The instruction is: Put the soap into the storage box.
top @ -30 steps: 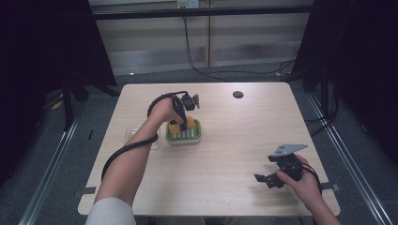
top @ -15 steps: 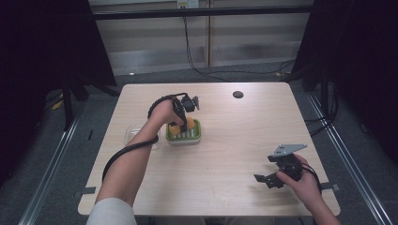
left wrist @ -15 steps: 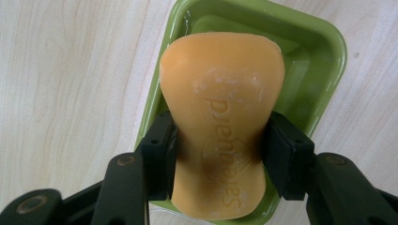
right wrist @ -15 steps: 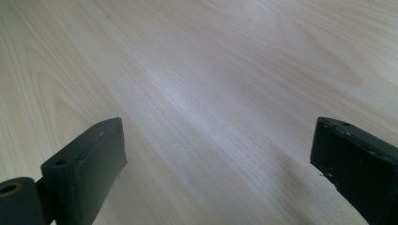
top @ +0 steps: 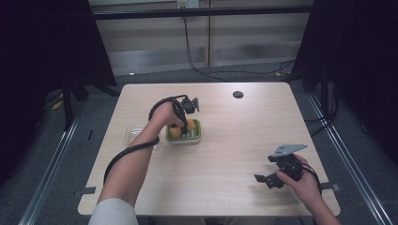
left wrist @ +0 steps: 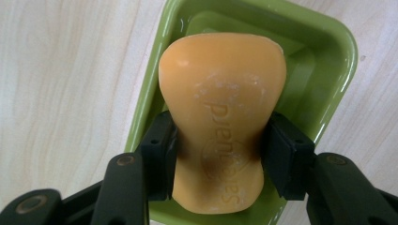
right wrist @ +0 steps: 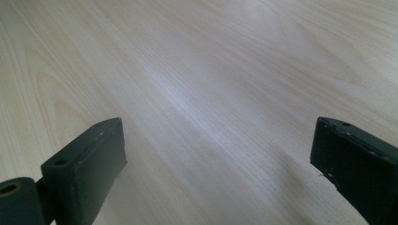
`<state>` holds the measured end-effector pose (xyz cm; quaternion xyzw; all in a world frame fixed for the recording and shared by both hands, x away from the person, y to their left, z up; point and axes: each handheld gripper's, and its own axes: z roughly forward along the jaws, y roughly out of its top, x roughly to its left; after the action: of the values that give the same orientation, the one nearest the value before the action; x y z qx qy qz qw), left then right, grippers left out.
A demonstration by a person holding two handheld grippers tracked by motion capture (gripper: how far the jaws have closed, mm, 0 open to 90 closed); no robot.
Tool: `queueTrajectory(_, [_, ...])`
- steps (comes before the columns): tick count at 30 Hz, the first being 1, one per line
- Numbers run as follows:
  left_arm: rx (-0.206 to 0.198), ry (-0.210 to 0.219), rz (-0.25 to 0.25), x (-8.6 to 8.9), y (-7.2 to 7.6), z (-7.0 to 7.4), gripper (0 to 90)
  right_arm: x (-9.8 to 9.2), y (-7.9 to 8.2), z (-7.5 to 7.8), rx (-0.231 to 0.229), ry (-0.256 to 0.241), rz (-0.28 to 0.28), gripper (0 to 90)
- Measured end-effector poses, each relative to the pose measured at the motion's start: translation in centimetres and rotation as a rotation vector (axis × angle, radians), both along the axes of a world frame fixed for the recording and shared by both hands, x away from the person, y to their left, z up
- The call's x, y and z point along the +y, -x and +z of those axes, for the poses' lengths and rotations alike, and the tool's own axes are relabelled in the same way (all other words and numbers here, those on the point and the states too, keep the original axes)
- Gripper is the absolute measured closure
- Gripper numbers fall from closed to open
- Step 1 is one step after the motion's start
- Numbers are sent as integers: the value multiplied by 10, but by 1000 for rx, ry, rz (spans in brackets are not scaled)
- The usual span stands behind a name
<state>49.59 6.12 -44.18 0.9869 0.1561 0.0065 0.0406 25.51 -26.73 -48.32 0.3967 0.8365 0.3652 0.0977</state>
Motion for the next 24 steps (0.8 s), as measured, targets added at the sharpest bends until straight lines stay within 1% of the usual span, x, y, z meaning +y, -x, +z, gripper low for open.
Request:
queueTrajectory(2, [4,0,-4,0,0,-2,495,0,0,0,0,0,0,33])
queueTrajectory(4, [-3,5,-5,1,0,-3,495,0,0,0,1,-4,3,33])
queueTrajectory(5, [6,3,2,1,0,-3,494,0,0,0,-1,0,1,33])
queueTrajectory(8, [11,3,10,1,0,-3,493,0,0,0,-1,0,1,33])
queueTrajectory(9, [10,4,10,1,0,-3,493,0,0,0,-1,1,1,33])
queueTrajectory(10, [-2,19,20,2,1,-4,490,0,0,0,3,2,3,33])
queueTrajectory(11, [3,10,14,2,0,-4,488,0,0,-1,1,-4,3,33])
queueTrajectory(12, [3,10,14,2,0,-4,485,0,0,-1,1,-4,3,33])
queueTrajectory(13, [4,19,22,3,-1,-3,478,0,0,0,2,0,1,33])
queueTrajectory(14, [4,19,22,3,-1,-3,483,0,0,0,-1,1,1,33])
queueTrajectory(15, [0,33,29,4,0,0,485,1,0,-1,0,-3,4,33])
queueTrajectory(18, [1,39,27,4,0,2,485,1,0,-1,3,-3,6,33])
queueTrajectory(20, [9,36,29,5,0,3,478,1,0,-1,9,-8,7,33])
queueTrajectory(22, [-18,43,35,6,0,3,463,1,0,-1,8,-8,10,33])
queueTrajectory(23, [-2,34,31,6,0,4,442,1,1,0,2,4,-2,33])
queueTrajectory(24, [-3,41,39,6,0,5,442,1,1,0,2,4,-2,33])
